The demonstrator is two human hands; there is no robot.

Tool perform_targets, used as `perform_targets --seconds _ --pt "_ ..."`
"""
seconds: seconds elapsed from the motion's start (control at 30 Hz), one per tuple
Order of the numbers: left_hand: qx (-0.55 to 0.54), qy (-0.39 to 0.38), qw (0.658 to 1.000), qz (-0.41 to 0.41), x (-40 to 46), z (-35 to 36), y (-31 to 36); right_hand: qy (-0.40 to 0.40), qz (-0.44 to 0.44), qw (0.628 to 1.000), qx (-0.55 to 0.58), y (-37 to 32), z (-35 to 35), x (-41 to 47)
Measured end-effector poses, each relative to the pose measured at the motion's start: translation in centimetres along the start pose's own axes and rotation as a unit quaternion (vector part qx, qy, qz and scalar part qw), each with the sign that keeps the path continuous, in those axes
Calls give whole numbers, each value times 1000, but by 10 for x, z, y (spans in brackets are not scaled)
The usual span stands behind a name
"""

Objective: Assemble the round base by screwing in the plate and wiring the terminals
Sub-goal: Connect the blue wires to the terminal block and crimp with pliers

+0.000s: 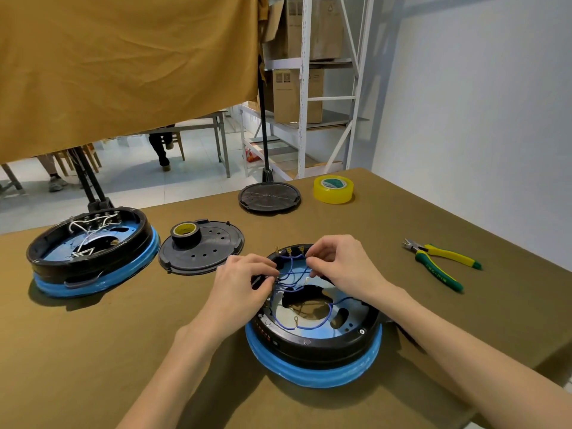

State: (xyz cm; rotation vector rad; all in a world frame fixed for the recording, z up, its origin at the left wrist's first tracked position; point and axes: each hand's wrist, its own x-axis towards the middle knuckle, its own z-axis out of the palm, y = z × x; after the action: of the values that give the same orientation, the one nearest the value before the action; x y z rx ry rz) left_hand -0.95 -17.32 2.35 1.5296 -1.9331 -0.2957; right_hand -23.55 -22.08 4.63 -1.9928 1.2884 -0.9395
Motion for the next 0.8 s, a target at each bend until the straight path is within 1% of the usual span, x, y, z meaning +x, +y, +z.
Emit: perform_targets --seconds 0.07,0.1,0.23,0.4,0.43,0.5,0.57,0.63,0.7,0.8 --pt "41 -30 999 18 1 -1 -1 15 -13 999 -42 -3 0 1" --pt "45 -42 998 23 2 -1 -1 21 -18 998 -49 -4 0 0" --pt "36 -54 997 32 1 -1 -4 51 -13 998 46 -7 4 2" --pt "34 -56 997 27 2 1 -3 126 -32 992 0 -6 -5 4" --pt "23 -54 998 26 2 1 -4 122 -36 992 6 -7 -7 5" --pt "-27 -31 999 10 1 0 -3 83 -44 994 61 -12 -6 3" --pt "-98 17 995 -19 -1 -3 0 60 -64 991 97 -17 0 -3" --pt "-158 58 985 -36 0 -8 5 61 -98 988 102 -20 6 -9" --pt "-210 61 975 -40 3 -14 10 68 -133 982 114 -23 10 -14" --pt "-258 32 965 -39 4 -20 14 73 -190 970 130 -29 9 -18"
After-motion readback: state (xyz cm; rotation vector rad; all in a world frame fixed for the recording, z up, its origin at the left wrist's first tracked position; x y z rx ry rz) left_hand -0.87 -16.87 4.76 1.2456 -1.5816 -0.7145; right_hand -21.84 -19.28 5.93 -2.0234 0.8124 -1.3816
